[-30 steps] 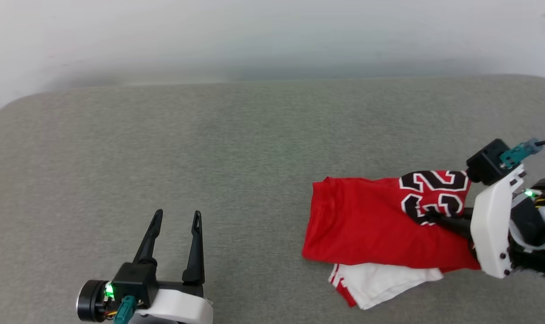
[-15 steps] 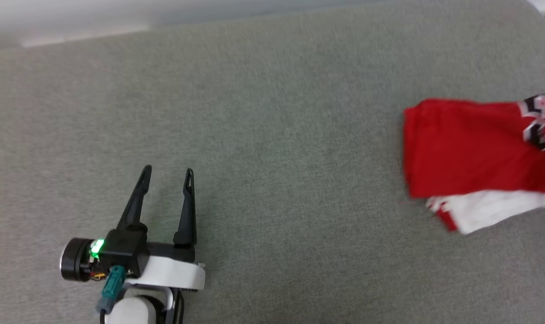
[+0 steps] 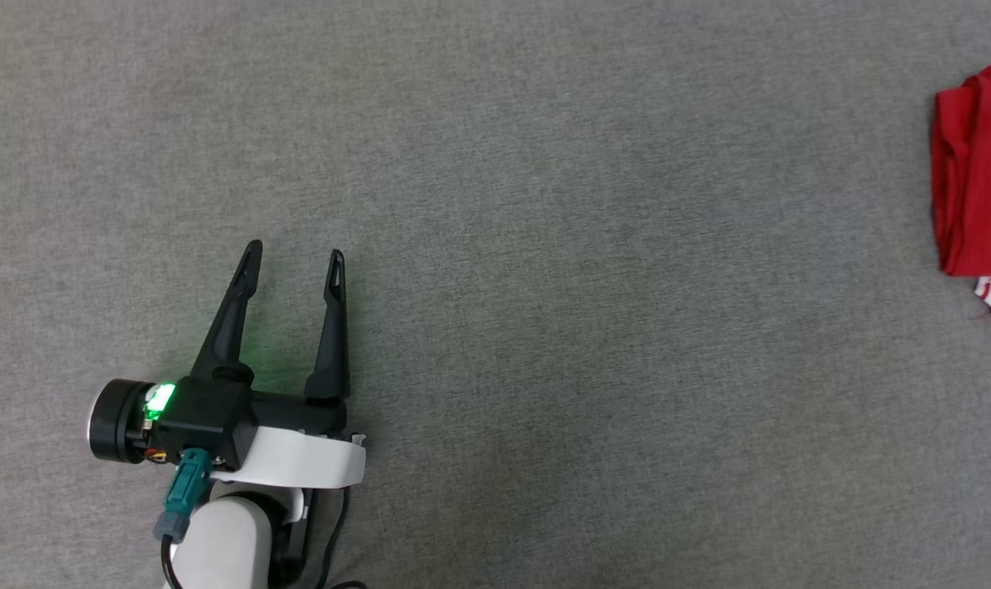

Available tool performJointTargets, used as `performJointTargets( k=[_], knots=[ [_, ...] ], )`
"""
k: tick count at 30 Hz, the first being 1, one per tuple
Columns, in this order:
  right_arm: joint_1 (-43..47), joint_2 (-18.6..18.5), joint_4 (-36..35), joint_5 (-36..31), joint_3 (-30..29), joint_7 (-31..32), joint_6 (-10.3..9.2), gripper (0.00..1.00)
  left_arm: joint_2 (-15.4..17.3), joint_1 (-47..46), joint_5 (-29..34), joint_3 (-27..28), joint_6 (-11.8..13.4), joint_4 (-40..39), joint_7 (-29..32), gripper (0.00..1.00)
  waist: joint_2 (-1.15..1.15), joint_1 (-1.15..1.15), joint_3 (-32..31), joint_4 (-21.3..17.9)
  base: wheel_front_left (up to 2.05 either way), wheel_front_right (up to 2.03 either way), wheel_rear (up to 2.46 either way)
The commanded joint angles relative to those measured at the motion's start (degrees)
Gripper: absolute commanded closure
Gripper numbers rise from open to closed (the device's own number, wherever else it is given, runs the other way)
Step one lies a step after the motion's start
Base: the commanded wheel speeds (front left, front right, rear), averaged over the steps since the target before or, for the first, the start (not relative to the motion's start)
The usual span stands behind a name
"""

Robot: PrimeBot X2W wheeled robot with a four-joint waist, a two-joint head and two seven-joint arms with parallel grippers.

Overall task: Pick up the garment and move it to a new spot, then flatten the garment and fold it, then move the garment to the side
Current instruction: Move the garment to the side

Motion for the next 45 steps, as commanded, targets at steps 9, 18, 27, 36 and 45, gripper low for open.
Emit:
performJointTargets(
  k=[9, 18, 27, 36, 45],
  knots=[
    [0.0, 6.3, 6.6, -9.3, -6.5, -7.0, -0.04, 0.00, -0.1, 1.1, -0.3, 0.5, 0.4, 1.1, -0.1, 0.00, 0.00, -0.01, -4.2, 0.3, 0.00, 0.00, 0.00],
    [3.9, 7.6, 0.3, -14.3, -10.3, -19.6, -0.04, 0.00, -0.7, 5.9, -1.6, 0.3, 1.8, 1.9, -0.1, 0.00, 0.00, -0.01, -13.6, 2.0, 0.00, 0.00, 0.00],
    [15.5, 19.9, -16.8, -20.2, -17.9, -38.2, -0.04, 0.00, -1.1, 11.7, -2.5, 0.7, 2.7, 2.4, -0.1, 0.00, 0.00, -0.01, -22.2, 5.6, 0.00, 0.00, 0.00],
    [27.9, 32.8, -27.8, -24.2, -20.2, -45.2, -0.04, 0.00, -1.1, 13.6, -2.3, 0.5, 3.0, 3.4, -0.1, 0.00, 0.00, -0.01, -26.2, 8.7, 0.00, 0.00, 0.00],
    [39.0, 42.1, -30.3, -24.2, -19.2, -45.8, -0.03, 0.00, -1.2, 15.3, -2.5, 0.7, 3.4, 4.6, -0.1, 0.00, 0.00, -0.01, -28.8, 10.9, 0.00, 0.00, 0.00]
  ],
)
